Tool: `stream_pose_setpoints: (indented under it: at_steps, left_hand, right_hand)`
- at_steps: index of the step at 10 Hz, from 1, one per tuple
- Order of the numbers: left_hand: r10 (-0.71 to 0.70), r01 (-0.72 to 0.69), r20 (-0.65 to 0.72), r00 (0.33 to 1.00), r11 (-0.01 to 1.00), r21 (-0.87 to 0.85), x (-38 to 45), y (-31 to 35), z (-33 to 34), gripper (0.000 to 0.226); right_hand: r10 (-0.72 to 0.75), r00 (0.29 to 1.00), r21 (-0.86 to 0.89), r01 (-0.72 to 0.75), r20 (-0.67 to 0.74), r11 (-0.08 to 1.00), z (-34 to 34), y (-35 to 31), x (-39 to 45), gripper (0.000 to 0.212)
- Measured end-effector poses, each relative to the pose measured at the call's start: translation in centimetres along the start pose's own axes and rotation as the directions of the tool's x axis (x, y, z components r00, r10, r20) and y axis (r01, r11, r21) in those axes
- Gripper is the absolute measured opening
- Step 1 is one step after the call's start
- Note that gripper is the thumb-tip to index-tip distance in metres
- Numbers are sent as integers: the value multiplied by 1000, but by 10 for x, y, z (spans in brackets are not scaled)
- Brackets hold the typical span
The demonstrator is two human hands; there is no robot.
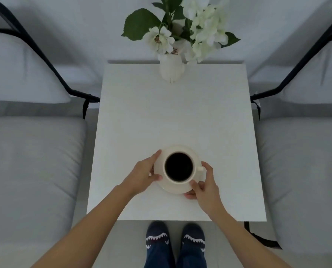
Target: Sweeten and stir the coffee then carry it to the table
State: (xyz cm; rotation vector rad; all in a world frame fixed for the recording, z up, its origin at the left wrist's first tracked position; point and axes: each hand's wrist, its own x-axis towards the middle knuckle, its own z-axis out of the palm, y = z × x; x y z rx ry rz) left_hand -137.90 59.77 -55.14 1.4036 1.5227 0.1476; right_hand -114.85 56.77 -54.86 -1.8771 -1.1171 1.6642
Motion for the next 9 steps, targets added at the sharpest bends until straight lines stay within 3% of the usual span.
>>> stream_pose_setpoints:
  at_steps: [5, 7, 8, 9]
  left_hand:
    - [-21, 20, 3, 1000, 975, 221, 7, -2, 0, 87]
    - [-31, 45, -46, 998, 938, 343, 1, -3, 3, 86]
    - [29, 26, -206, 978, 966, 258, -8, -11, 3, 83]
    - [60, 97, -583, 810, 968, 233, -15, -27, 25, 63]
  right_hand:
    - [45, 999, -50, -44, 2, 998, 6, -7, 2, 64]
    - [122, 992, -211, -111, 39, 971, -11, -21, 0, 65]
    - [92, 994, -298, -106, -63, 949, -38, -53, -17, 47]
    - [-201, 930, -58, 192, -308, 980, -81, -123, -62, 7]
